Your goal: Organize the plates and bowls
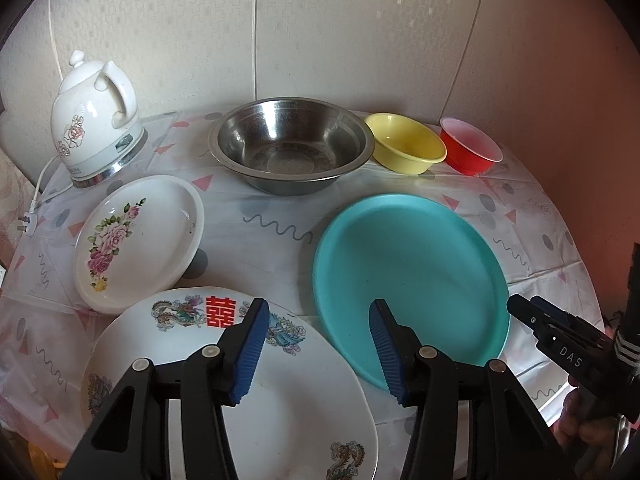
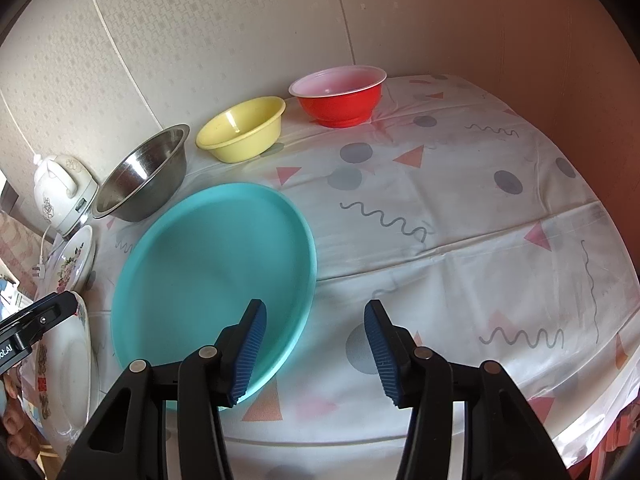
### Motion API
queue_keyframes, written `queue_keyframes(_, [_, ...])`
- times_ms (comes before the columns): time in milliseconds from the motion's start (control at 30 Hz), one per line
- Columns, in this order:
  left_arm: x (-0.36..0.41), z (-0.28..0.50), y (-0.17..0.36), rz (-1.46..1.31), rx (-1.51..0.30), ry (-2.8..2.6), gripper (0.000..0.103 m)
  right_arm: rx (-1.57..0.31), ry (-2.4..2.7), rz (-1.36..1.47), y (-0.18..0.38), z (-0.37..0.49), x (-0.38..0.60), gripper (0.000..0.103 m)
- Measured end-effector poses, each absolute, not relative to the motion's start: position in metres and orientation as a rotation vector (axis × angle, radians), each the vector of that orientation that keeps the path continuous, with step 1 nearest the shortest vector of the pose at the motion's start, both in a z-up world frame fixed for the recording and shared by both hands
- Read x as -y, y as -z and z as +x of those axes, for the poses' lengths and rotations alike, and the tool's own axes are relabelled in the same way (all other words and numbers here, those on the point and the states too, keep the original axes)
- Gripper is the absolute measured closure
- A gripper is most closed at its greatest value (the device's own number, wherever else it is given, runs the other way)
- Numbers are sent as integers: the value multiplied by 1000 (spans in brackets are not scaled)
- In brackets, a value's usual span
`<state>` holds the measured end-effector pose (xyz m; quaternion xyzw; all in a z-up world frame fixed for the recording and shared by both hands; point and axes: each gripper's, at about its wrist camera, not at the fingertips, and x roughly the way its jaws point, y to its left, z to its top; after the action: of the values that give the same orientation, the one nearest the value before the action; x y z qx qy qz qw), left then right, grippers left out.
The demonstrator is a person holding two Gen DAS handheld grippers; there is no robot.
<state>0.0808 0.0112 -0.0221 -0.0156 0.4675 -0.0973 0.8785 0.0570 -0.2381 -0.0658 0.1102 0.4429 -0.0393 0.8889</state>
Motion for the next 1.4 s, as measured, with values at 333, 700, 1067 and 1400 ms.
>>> queue_keyframes(333, [1, 116, 38, -14, -1048, 219, 73, -955, 47, 180, 74, 72, 230, 66])
queue_keyframes(700, [12, 144, 46, 84, -1069, 314, 87, -961, 24, 128, 75, 78, 226, 77])
queue_keyframes(1067, [21, 154, 56, 167, -1088, 345, 88, -972, -1, 66, 75, 81, 221, 74])
queue_keyframes(1400, [27, 141, 51, 184, -1059, 415, 96, -963, -14, 29, 74, 79, 219, 79])
